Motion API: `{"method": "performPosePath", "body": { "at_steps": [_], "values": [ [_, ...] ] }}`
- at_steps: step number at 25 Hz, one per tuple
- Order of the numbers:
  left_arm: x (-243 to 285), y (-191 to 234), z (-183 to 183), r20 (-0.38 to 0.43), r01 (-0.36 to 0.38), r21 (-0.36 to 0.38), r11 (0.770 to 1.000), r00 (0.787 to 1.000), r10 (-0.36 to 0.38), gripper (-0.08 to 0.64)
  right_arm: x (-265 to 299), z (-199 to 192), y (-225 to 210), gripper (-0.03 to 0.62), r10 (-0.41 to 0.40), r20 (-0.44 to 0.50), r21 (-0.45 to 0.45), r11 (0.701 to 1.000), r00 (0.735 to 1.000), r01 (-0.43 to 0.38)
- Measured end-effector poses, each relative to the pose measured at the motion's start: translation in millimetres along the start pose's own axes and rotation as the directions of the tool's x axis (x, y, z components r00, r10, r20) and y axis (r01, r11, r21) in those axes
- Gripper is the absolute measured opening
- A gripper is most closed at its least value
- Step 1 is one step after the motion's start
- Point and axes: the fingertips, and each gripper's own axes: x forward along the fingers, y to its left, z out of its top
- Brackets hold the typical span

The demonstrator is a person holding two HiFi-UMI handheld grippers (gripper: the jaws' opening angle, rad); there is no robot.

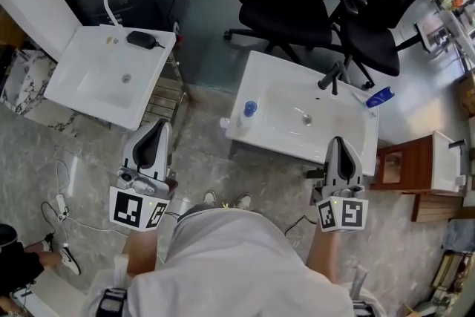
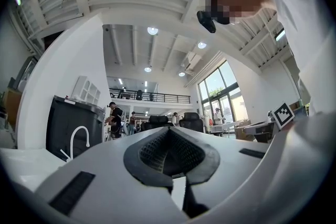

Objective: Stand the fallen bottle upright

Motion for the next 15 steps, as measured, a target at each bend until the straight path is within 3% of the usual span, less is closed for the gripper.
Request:
{"method": "performPosePath", "body": {
  "at_steps": [5,15],
  "values": [
    [0.5,-1.4,-2.8,-0.007,0.017,-0.001,1.000,1.000,-0.017,0.018,-2.9,-1.8,-2.3,0.038,-0.014,0.010,0.087,0.996,1.000,0.013],
    [0.2,1.6,-0.5,-0.004,0.022,0.000,1.000,1.000,-0.022,0.018,-5.9,-1.6,1.7,0.038,-0.017,0.007,0.086,0.996,1.000,0.016]
  ]
}}
